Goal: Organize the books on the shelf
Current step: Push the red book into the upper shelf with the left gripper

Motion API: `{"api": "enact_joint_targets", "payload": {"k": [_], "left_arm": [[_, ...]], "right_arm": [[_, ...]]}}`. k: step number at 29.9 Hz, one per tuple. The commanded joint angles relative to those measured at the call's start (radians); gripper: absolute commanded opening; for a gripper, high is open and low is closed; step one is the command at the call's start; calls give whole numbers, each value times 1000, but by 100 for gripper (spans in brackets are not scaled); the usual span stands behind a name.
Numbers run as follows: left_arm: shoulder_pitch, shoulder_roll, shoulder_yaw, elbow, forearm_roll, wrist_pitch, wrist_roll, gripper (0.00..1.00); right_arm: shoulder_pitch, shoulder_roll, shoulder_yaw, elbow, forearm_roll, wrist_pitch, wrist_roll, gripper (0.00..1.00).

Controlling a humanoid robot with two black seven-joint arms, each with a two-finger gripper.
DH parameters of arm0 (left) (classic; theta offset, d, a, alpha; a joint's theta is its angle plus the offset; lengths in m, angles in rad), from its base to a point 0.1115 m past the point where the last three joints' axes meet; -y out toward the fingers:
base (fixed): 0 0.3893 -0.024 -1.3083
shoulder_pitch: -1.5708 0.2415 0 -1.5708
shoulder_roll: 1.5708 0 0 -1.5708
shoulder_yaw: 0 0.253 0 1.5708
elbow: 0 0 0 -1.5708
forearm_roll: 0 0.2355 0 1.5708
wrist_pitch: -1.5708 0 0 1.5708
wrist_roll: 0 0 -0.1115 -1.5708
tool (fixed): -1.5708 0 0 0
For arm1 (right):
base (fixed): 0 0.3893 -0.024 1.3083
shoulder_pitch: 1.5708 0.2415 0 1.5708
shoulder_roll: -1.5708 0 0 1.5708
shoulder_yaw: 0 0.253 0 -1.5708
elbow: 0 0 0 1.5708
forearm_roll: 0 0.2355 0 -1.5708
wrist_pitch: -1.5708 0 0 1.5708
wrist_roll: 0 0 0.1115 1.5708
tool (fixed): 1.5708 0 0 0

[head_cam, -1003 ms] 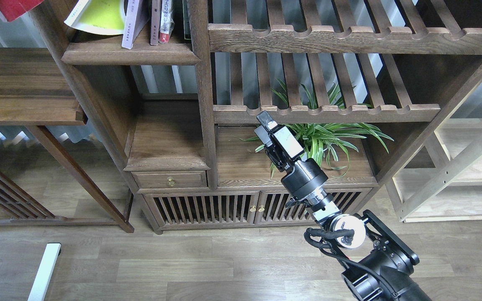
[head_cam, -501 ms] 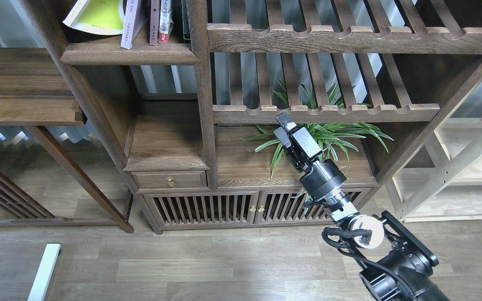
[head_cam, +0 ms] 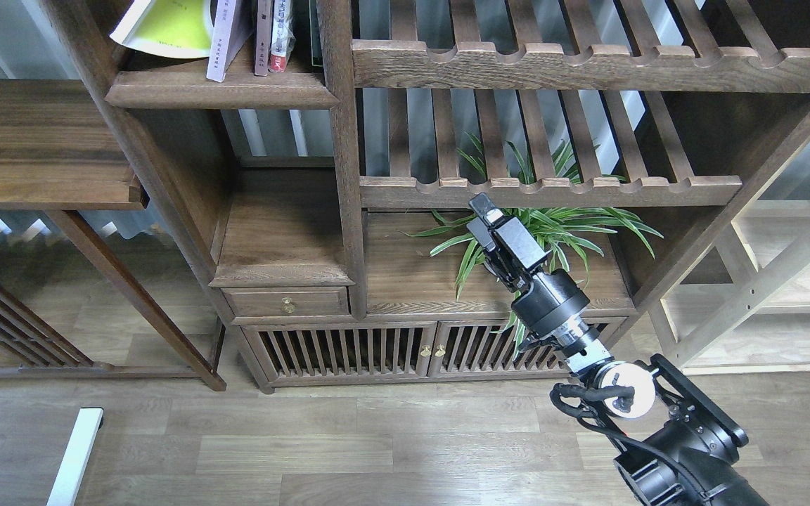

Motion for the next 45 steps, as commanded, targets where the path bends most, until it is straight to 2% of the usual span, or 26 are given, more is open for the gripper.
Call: {"api": "enact_joint_targets", "payload": {"k": [1,5,11,23,27,30,33,37,41,45], "left_arm": [[-86,-19,83,95,0,-1,-29,4],[-158,-54,149,194,-5,-2,-50,5],[-216,-103,197,300,-6,-7,-52,6],[-269,-119,200,415,-12,-14,-69,7],[-278,-123,214,448,-12,-17,-75,12],[-285,-123,220,479,-12,-20,-81,13],[-292,-128,253,508,-12,-33,-87,22],[-315,-157,272,556,-12,-33,-119,24],[-345,-192,275,628,-12,-33,-158,34],[-347,-203,278,639,-12,-33,-164,36]], "right_arm": [[1,-7,0,1,-1,0,-1,92],[0,-20,-2,1,-2,0,-1,92],[-2,-26,-3,3,-7,0,-1,92],[-8,-41,-5,3,-7,0,-1,92],[-5,-44,-5,3,-7,0,-1,92],[-7,-52,-5,4,-7,0,-1,92],[-8,-52,-5,4,-7,0,-1,92],[-5,-52,-5,4,-7,0,-1,92],[-7,-55,-3,6,-7,0,-1,92],[0,-53,-5,6,-7,0,-1,92]]}}
